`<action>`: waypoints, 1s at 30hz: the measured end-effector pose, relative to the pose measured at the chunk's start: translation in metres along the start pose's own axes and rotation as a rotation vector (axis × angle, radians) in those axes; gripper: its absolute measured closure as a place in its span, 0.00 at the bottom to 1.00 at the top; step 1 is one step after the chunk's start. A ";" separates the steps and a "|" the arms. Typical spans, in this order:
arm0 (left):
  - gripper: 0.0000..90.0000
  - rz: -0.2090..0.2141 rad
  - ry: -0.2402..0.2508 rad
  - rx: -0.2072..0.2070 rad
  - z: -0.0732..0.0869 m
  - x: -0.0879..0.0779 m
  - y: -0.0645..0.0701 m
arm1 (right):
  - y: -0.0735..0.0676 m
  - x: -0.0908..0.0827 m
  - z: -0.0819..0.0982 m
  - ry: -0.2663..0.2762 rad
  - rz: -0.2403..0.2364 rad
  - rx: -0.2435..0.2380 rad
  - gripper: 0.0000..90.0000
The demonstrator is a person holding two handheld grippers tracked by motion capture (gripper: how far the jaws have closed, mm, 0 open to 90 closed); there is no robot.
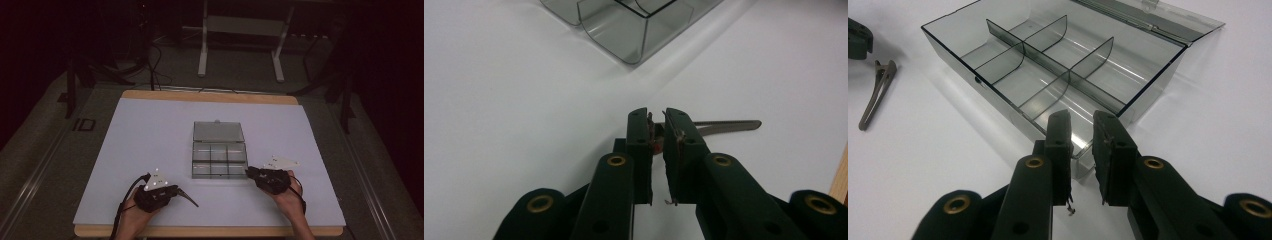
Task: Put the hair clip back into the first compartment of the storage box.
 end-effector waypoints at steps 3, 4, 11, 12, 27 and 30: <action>0.90 0.012 -0.003 0.004 0.001 0.001 0.001 | 0.000 0.000 0.000 0.000 0.000 0.000 0.86; 0.89 0.016 -0.004 0.008 0.001 0.001 0.001 | 0.000 0.000 0.000 0.000 0.000 0.000 0.86; 0.88 0.028 -0.032 0.023 0.003 0.005 0.003 | 0.000 0.000 0.000 0.000 0.000 -0.002 0.86; 0.88 0.027 -0.038 0.027 0.003 0.005 0.003 | 0.000 0.000 0.000 0.000 0.000 -0.001 0.86; 0.89 0.028 -0.081 0.066 0.000 0.018 0.012 | 0.000 0.000 0.000 0.000 0.000 -0.002 0.86; 0.88 0.034 -0.082 0.070 -0.001 0.021 0.014 | 0.000 0.000 0.000 0.000 0.000 -0.001 0.86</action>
Point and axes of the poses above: each handheld gripper's, and its own axes: x roughly forward along the jaws, z roughly out of its underside, y roughly to its right, the point moved 1 cm from there along x, roughly forward along the jaws, and after that the axes turned 9 degrees about y, right-handed, at the moved point
